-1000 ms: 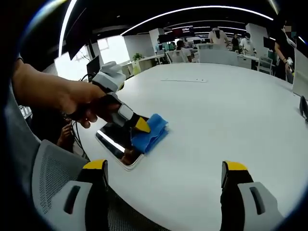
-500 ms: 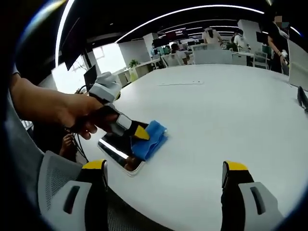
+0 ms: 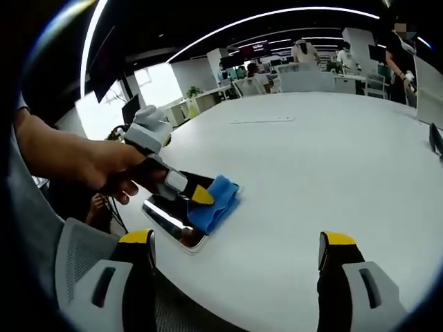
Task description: Wipe the mirror surface with the cleaning cloth until all visible marks leave the cleaned area.
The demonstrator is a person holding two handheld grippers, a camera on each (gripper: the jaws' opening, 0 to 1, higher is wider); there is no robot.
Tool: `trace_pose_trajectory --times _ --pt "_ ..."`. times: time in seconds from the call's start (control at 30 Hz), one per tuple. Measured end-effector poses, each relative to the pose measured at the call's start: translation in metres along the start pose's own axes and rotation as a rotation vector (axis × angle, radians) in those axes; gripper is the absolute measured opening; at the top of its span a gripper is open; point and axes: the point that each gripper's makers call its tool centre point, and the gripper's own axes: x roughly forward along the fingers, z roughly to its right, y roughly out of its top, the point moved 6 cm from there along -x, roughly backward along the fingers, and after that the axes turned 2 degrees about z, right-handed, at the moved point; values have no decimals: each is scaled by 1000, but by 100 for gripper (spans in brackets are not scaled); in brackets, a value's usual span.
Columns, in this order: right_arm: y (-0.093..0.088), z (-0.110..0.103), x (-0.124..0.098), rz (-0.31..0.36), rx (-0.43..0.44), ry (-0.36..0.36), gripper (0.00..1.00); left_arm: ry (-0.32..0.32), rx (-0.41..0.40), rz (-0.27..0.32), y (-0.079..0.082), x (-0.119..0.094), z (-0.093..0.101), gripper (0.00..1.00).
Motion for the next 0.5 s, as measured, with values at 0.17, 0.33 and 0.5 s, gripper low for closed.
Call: trace_pose_trajectory --times 0.17,0.33,0.5 --pt "-1 0 0 2 5 0 97 -2 -8 -5 -1 -1 -1 2" --pt "-2 0 1 1 9 1 96 -2 15 -14 0 -4 -4 2" --pt "-2 2 2 -5 4 -3 96 -6 20 -22 -1 -8 -12 2"
